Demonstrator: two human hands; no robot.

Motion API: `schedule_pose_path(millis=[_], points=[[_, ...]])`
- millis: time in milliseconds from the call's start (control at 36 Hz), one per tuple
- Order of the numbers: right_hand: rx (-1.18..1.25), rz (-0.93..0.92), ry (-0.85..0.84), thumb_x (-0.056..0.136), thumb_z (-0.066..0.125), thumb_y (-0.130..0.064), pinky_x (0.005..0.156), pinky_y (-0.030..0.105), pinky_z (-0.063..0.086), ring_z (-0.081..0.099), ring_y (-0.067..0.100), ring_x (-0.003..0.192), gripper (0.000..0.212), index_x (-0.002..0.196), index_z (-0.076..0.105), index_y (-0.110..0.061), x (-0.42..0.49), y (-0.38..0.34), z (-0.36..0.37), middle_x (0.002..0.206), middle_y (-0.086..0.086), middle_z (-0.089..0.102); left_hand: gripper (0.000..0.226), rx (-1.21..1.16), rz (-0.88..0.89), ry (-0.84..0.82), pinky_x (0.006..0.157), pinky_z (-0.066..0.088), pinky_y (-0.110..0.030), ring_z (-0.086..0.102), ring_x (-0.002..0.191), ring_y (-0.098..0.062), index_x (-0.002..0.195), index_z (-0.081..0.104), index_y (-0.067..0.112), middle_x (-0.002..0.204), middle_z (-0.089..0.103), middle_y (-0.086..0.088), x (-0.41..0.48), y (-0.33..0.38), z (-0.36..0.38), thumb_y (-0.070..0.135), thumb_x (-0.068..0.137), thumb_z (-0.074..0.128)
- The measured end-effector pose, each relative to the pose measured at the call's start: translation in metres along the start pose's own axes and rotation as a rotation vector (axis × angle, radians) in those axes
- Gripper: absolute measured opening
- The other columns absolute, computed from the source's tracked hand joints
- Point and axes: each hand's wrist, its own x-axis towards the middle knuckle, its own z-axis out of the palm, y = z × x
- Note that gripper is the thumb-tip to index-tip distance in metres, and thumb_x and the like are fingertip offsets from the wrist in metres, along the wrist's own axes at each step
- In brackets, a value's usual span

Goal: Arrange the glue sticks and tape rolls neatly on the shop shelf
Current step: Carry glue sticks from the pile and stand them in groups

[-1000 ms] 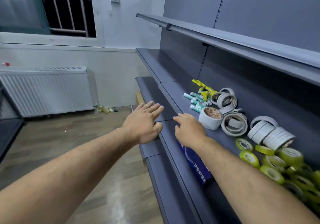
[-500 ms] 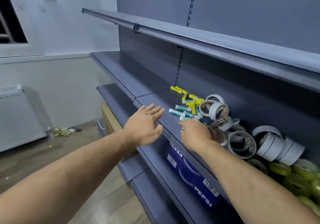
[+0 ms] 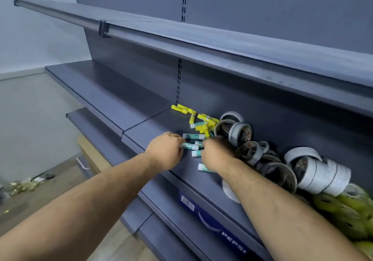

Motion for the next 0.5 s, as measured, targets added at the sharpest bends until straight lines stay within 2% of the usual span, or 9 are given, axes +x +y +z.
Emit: schedule_pose_path(millis=[167, 222, 333, 500], points=[[0.002, 0.130, -0.061, 0.092, 0.054, -0.021, 0.083, 0.034, 0.054, 0.065, 0.032, 0.107, 0.028, 0.116, 0.066, -0.015, 0.013, -0.004, -0.001, 0.121, 0.010, 0.064, 0.023, -0.048, 0.076, -0.020, 0.069, 0.054, -0.036, 0.060, 0.096, -0.024, 0.110, 0.064, 0.025, 0.100, 0.066, 0.002, 0.036, -0.019, 0.021, 0.026, 0.091, 0.052], [0.002, 0.144, -0.073, 0.091, 0.054, -0.019, 0.087, 0.035, 0.054, 0.064, 0.033, 0.110, 0.031, 0.120, 0.066, -0.017, 0.016, -0.006, -0.002, 0.125, 0.010, 0.063, 0.021, -0.042, 0.069, -0.076, 0.067, 0.055, -0.039, 0.062, 0.089, -0.028, 0.107, 0.064, 0.027, 0.095, 0.066, -0.001, 0.043, -0.025, 0.026, 0.026, 0.090, 0.052], [-0.037, 0.160, -0.089, 0.090, 0.057, -0.023, 0.084, 0.035, 0.052, 0.063, 0.034, 0.111, 0.033, 0.121, 0.067, -0.019, 0.022, -0.013, -0.004, 0.128, 0.010, 0.061, 0.007, -0.021, 0.067, -0.153, 0.067, 0.054, -0.037, 0.062, 0.081, -0.029, 0.085, 0.061, 0.023, 0.087, 0.067, -0.001, 0.052, -0.034, 0.029, 0.023, 0.086, 0.054], [-0.068, 0.182, -0.146, 0.093, 0.054, -0.013, 0.090, 0.038, 0.048, 0.055, 0.036, 0.118, 0.036, 0.128, 0.062, -0.013, 0.023, -0.021, -0.001, 0.140, 0.014, 0.042, 0.015, -0.052, 0.096, -0.198, 0.071, 0.055, -0.036, 0.064, 0.085, -0.026, 0.095, 0.065, 0.023, 0.093, 0.069, 0.000, 0.063, -0.047, 0.027, 0.020, 0.082, 0.057]])
